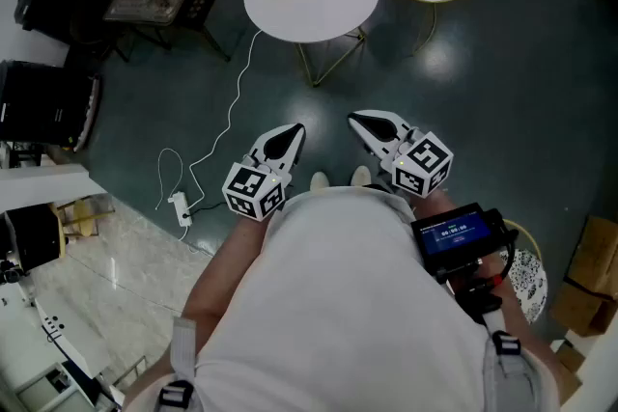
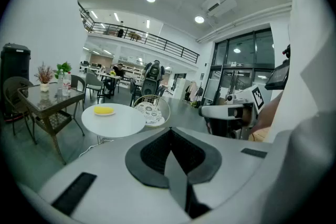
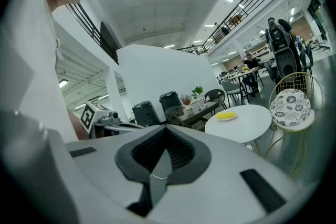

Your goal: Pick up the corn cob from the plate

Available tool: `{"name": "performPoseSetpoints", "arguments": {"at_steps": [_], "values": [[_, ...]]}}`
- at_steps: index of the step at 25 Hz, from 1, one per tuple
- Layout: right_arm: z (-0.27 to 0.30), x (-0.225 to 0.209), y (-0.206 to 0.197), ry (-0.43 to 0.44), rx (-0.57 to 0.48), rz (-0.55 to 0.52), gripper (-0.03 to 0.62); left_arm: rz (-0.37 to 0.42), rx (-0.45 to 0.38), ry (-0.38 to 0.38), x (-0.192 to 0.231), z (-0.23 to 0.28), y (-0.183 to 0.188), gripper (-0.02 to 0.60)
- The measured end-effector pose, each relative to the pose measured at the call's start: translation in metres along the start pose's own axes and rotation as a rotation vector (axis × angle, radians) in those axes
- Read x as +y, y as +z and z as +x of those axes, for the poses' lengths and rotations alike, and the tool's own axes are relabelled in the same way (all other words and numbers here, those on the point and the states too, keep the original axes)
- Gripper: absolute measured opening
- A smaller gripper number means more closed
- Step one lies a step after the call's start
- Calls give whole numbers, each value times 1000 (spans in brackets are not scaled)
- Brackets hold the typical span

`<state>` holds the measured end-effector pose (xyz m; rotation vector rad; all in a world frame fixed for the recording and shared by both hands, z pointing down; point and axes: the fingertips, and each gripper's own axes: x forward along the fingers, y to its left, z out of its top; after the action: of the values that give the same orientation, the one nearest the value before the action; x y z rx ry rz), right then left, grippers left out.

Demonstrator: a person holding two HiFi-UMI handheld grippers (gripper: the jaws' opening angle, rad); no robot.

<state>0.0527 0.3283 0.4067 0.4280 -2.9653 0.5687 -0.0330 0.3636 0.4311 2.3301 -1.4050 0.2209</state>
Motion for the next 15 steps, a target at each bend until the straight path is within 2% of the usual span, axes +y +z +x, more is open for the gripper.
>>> {"name": "performPoseSetpoints", "arguments": {"at_steps": [7, 15], "values": [[0, 4, 7, 20, -39, 14, 6, 0, -1, -3, 0, 0, 1, 8], [2, 7, 4, 25, -20, 6, 6, -4, -1, 3, 0, -1, 1, 8]]}}
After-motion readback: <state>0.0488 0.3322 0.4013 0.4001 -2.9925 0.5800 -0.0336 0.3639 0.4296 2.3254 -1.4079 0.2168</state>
